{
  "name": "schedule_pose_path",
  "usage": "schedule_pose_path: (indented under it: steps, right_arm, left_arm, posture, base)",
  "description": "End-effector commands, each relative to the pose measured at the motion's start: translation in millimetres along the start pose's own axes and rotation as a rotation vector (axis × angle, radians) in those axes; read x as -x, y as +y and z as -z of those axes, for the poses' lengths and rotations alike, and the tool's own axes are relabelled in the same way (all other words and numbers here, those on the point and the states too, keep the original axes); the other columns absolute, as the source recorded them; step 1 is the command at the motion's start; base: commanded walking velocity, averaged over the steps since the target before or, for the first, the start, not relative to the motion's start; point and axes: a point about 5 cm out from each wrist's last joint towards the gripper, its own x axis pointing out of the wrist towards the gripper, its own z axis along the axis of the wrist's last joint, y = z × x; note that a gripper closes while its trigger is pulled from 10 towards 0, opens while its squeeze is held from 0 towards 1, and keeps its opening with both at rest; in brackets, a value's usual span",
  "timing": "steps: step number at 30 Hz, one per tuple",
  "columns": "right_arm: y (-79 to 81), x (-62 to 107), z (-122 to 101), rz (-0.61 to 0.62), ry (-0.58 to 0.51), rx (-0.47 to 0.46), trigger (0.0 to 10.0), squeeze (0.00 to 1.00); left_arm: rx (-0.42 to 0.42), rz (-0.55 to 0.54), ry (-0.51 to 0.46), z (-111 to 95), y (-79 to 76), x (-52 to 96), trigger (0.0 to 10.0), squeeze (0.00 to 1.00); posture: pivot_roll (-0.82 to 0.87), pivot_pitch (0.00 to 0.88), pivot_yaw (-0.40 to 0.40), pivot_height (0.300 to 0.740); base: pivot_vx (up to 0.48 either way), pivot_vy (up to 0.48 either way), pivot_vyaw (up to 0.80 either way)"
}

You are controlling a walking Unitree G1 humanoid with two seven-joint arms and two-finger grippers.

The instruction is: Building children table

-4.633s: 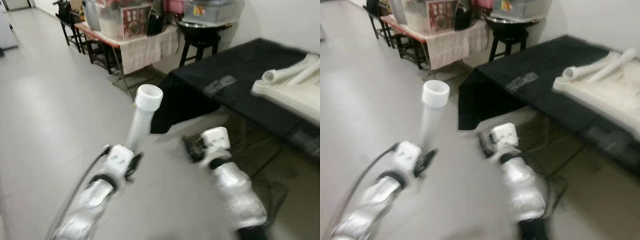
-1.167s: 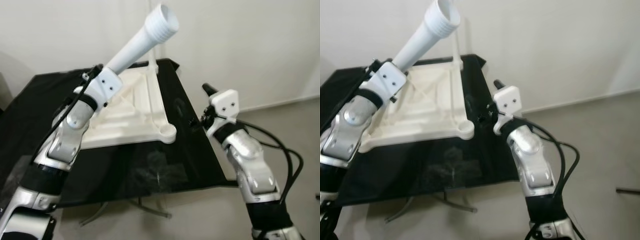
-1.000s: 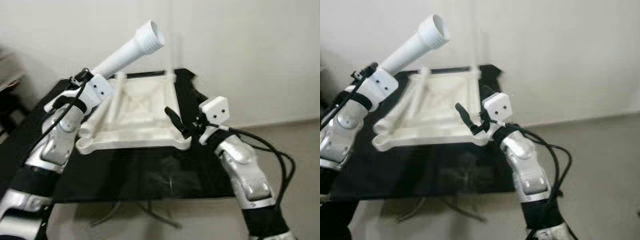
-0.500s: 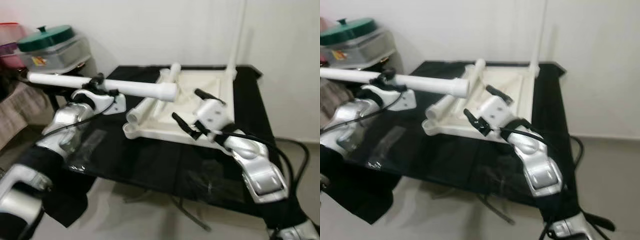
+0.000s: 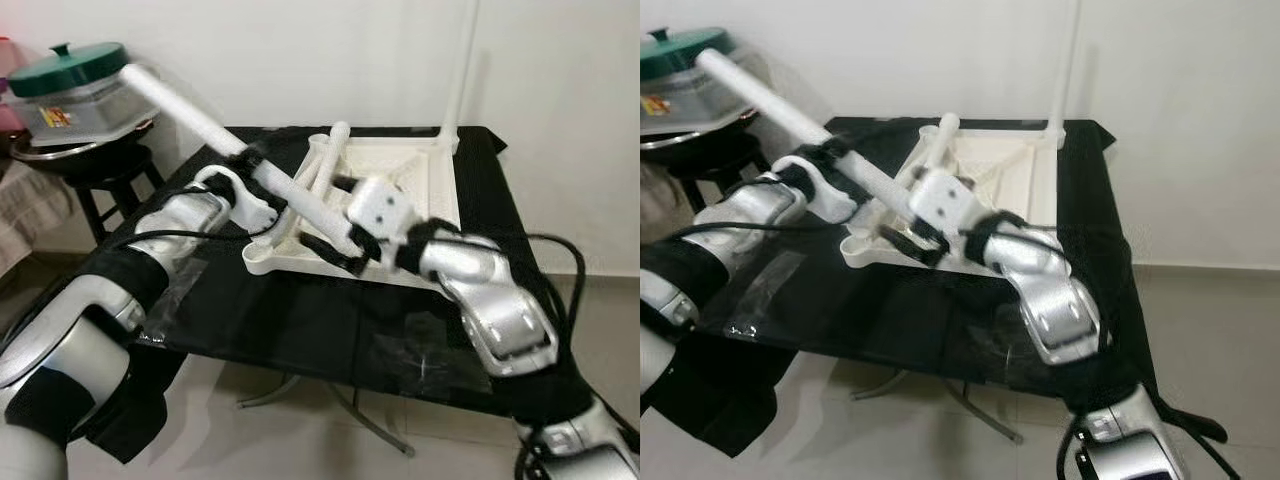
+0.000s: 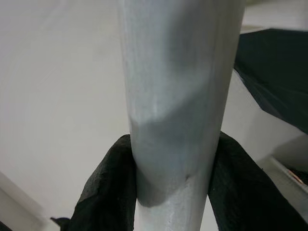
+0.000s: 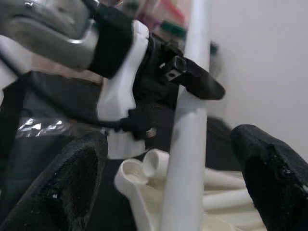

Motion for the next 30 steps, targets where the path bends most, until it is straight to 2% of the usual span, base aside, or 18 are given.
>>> schedule_pose_path:
  steps: [1, 5, 7, 9, 10, 13, 15, 26, 29, 30]
  right_arm:
    - [-0.2, -2.6, 6.1, -0.026, 0.034, -0.056, 10.0, 0.0]
    - [-27.7, -13.3, 13.6, 0.113, 0.112, -0.168, 10.0, 0.0]
    - [-27.7, -13.3, 13.6, 0.113, 0.112, -0.168, 10.0, 0.0]
    - [-35.0, -12.8, 16.6, 0.147, 0.136, -0.212, 10.0, 0.0]
    - [-35.0, -12.8, 16.6, 0.147, 0.136, -0.212, 10.0, 0.0]
    - [-35.6, -10.5, 20.4, 0.137, 0.145, -0.312, 10.0, 0.0]
    - [-33.6, -10.2, 22.6, 0.119, 0.155, -0.333, 10.0, 0.0]
    - [-42.9, -10.4, 22.3, 0.133, 0.139, -0.381, 10.0, 0.0]
    - [-39.5, -11.3, 25.9, 0.121, 0.165, -0.403, 10.0, 0.0]
    - [-33.9, -12.9, 30.5, 0.102, 0.195, -0.429, 10.0, 0.0]
  left_arm:
    - [-0.05, -0.022, -0.026, -0.4, 5.1, -2.4, 10.0, 0.0]
    - [-0.097, -0.163, -0.088, -3.8, 29.5, -7.0, 10.0, 0.0]
    - [-0.097, -0.163, -0.088, -3.8, 29.5, -7.0, 10.0, 0.0]
    - [-0.11, -0.222, -0.106, -0.7, 37.5, -7.2, 10.0, 0.0]
    - [-0.11, -0.222, -0.106, -0.7, 37.5, -7.2, 10.0, 0.0]
    - [-0.108, -0.344, -0.148, 3.3, 49.9, -1.0, 10.0, 0.0]
    - [-0.122, -0.389, -0.184, 1.6, 53.4, 2.0, 10.0, 0.0]
    - [-0.161, -0.416, -0.255, -2.0, 47.4, 6.5, 10.0, 0.0]
    - [-0.169, -0.445, -0.274, -4.1, 50.7, 7.2, 10.0, 0.0]
    - [-0.18, -0.472, -0.291, -5.6, 54.8, 7.9, 10.0, 0.0]
  posture:
    - [-0.02, 0.069, 0.033, 0.74]
    - [-0.01, 0.071, 0.019, 0.74]
    - [-0.01, 0.071, 0.019, 0.74]
    - [0.0, 0.075, 0.016, 0.74]
    - [0.0, 0.075, 0.016, 0.74]
    - [0.0, 0.078, 0.016, 0.74]
    - [0.0, 0.08, 0.015, 0.74]
    - [0.0, 0.077, 0.01, 0.74]
    - [0.0, 0.078, 0.006, 0.74]
    - [0.0, 0.077, 0.001, 0.74]
  base:
    - [0.0, 0.0, 0.0]
    - [0.0, 0.0, 0.0]
    - [0.0, 0.0, 0.0]
    - [0.0, 0.0, 0.0]
    - [0.0, 0.0, 0.0]
    - [0.0, 0.0, 0.0]
    - [0.0, 0.0, 0.0]
    - [0.0, 0.0, 0.0]
    - [0.0, 0.0, 0.0]
    - [0.0, 0.0, 0.0]
